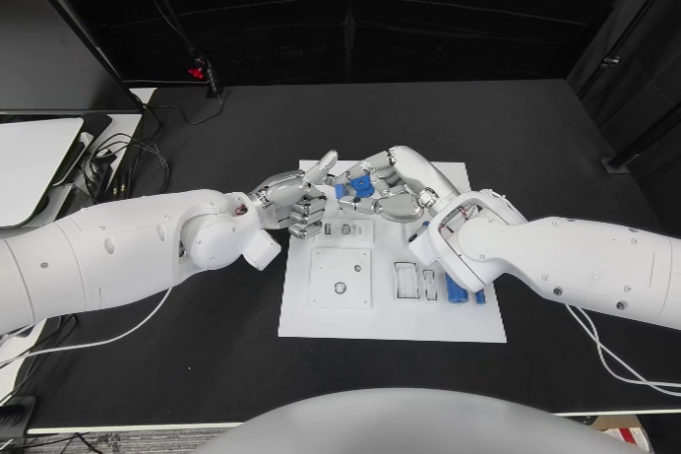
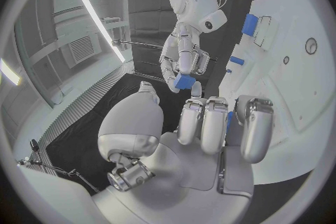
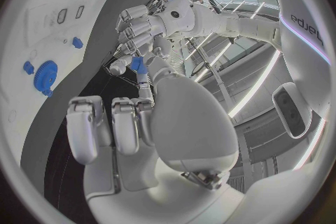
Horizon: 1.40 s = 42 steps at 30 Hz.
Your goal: Assemble the parts on the task board
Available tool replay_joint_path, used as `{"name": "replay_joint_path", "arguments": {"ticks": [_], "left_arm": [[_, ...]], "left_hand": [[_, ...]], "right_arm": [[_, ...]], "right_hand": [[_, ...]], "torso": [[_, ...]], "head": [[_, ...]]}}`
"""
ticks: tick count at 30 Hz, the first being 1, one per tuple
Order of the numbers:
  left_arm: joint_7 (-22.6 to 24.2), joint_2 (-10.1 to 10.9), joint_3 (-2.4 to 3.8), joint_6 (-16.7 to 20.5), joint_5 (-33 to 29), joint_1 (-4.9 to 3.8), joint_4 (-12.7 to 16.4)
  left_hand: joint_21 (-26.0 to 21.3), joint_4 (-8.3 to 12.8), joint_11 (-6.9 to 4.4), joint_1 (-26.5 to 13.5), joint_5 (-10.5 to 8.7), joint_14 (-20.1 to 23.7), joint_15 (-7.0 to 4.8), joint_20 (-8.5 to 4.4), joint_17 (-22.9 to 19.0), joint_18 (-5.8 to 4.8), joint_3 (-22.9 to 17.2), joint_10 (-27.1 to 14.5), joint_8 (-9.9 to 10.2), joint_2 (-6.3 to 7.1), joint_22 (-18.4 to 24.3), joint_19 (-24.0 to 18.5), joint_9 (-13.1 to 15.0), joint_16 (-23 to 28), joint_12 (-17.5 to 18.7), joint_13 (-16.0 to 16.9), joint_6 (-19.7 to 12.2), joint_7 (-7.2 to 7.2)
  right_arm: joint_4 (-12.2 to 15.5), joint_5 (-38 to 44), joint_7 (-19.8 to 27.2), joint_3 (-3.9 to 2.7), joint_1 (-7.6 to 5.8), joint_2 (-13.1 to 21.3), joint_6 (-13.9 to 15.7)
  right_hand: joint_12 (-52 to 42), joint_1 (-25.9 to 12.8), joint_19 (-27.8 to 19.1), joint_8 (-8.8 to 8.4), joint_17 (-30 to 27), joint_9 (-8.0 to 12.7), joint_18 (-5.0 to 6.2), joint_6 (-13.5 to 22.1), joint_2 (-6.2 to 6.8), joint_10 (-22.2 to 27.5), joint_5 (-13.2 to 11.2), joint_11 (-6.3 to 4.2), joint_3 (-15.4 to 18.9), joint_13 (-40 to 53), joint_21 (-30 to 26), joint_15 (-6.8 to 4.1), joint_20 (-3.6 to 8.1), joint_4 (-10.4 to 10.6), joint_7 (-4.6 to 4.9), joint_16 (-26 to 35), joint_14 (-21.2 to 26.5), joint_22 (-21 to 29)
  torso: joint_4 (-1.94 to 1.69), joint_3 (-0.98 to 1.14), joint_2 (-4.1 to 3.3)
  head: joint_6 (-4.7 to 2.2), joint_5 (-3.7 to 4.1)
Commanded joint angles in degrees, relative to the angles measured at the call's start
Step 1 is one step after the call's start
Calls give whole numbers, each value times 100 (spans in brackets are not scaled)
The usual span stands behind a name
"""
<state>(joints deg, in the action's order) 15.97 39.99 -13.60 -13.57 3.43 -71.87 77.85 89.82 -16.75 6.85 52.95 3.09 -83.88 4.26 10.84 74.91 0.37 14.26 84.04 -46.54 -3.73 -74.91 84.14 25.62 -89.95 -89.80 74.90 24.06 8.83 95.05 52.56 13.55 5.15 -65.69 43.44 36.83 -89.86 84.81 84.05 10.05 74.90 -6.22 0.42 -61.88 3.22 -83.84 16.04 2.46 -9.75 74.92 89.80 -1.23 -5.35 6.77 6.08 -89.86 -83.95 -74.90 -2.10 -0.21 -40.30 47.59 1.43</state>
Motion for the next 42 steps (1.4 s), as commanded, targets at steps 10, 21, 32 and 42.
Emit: {"name": "replay_joint_path", "arguments": {"ticks": [10, 21, 32, 42], "left_arm": [[64, 10, 6, -194, -35, -5, 0], [42, 22, 6, -120, -35, -2, -21], [20, 24, 6, -47, -35, 0, -77], [2, 23, 6, -7, -35, 0, -92]], "left_hand": [[18, 4, 14, 14, -35, -612, 27, 26, 1509, -37, 101, 596, -48, -98, -1509, 586, -29, -5, -20, 1510, 410, 153], [18, 5, -8, 32, -35, -612, 10, 17, 1509, -37, 120, 596, -126, -120, -1509, 586, 12, -5, -20, 1510, 503, 128], [18, 6, -13, 39, -35, -612, 6, 14, 1509, -37, 124, 596, -149, -127, -1509, 586, 25, -5, -20, 1510, 524, 121], [18, 6, -13, 39, -35, -612, 6, 14, 1509, -37, 124, 596, -149, -127, -1509, 586, 25, -5, -20, 1510, 524, 121]], "right_arm": [[-5, 9, -28, -2, 0, 9, -6], [10, 10, -34, -2, 2, 33, 3], [18, 11, -35, -2, 5, 50, 18], [-4, 14, -63, -2, 6, 59, 23]], "right_hand": [[-14, 21, 595, 14, 1510, -15, -42, -190, -64, -616, 41, 41, -28, 1508, 20, 53, -26, -3, 53, -14, -605, -1510], [-14, 21, 595, 13, 1510, -15, -42, -191, -65, -616, 42, 41, -28, 1508, 20, 53, -26, -3, 53, -14, -605, -1510], [-14, 18, 595, 6, 1510, -13, -42, -189, -65, -616, 45, 42, -25, 1508, 20, 55, -28, -3, 56, -14, -605, -1510], [-14, 18, 595, 6, 1510, -13, -42, -189, -65, -616, 45, 42, -25, 1508, 20, 55, -28, -3, 56, -14, -605, -1510]], "torso": [[4, 3, 3], [6, 3, 0], [3, 6, 3], [4, -1, 0]], "head": [[4, 2], [16, 0], [22, -2], [23, 10]]}}
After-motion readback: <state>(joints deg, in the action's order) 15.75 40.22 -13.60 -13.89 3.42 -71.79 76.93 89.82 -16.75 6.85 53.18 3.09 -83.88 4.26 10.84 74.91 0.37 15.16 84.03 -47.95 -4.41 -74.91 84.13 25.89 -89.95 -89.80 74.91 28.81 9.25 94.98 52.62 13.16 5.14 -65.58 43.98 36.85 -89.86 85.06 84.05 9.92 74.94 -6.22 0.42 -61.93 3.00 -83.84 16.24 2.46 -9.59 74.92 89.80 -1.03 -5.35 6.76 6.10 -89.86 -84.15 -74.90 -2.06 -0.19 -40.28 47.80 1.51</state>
